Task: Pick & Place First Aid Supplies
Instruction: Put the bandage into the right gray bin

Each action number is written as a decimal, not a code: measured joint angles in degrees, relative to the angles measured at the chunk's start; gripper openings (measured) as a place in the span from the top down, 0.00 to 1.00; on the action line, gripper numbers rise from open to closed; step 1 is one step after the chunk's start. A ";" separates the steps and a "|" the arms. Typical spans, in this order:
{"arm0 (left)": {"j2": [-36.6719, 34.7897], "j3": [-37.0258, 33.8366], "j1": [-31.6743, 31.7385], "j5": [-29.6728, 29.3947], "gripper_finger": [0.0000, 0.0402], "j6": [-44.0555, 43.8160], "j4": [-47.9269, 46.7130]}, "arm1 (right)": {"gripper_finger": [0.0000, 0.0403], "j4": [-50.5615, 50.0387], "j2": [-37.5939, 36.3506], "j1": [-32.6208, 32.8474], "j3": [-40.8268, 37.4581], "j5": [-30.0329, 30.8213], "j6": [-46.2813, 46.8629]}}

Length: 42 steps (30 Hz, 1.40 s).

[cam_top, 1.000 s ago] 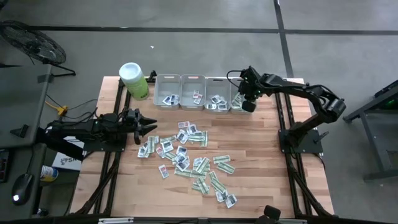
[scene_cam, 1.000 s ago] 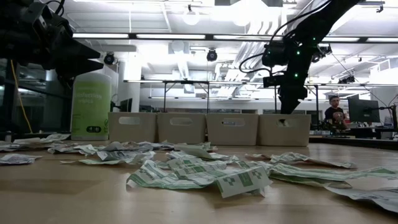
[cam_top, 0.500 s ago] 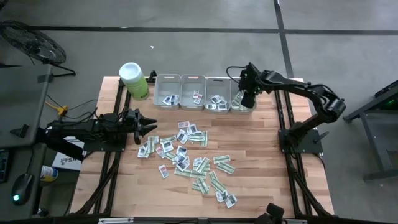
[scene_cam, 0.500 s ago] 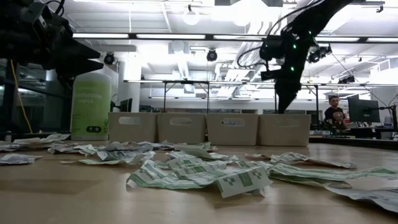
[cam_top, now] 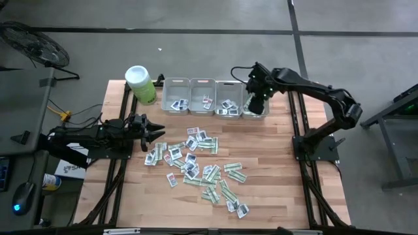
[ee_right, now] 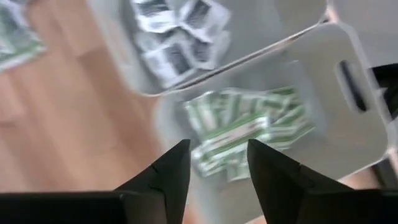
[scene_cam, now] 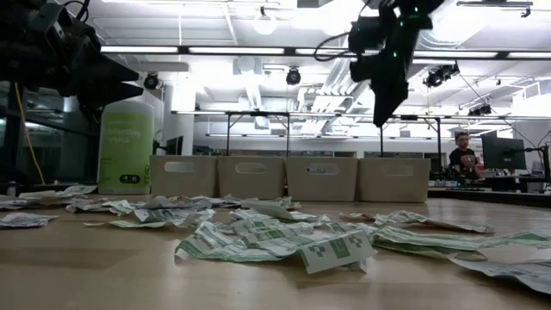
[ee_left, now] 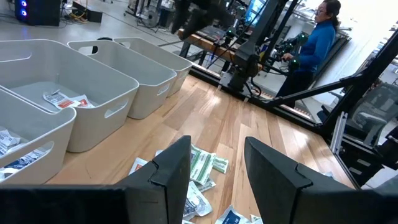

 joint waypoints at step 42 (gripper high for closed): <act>-0.02 -0.02 0.00 0.00 0.63 -0.01 0.00 | 0.65 34.92 -0.04 44.56 -27.63 -1.38 72.39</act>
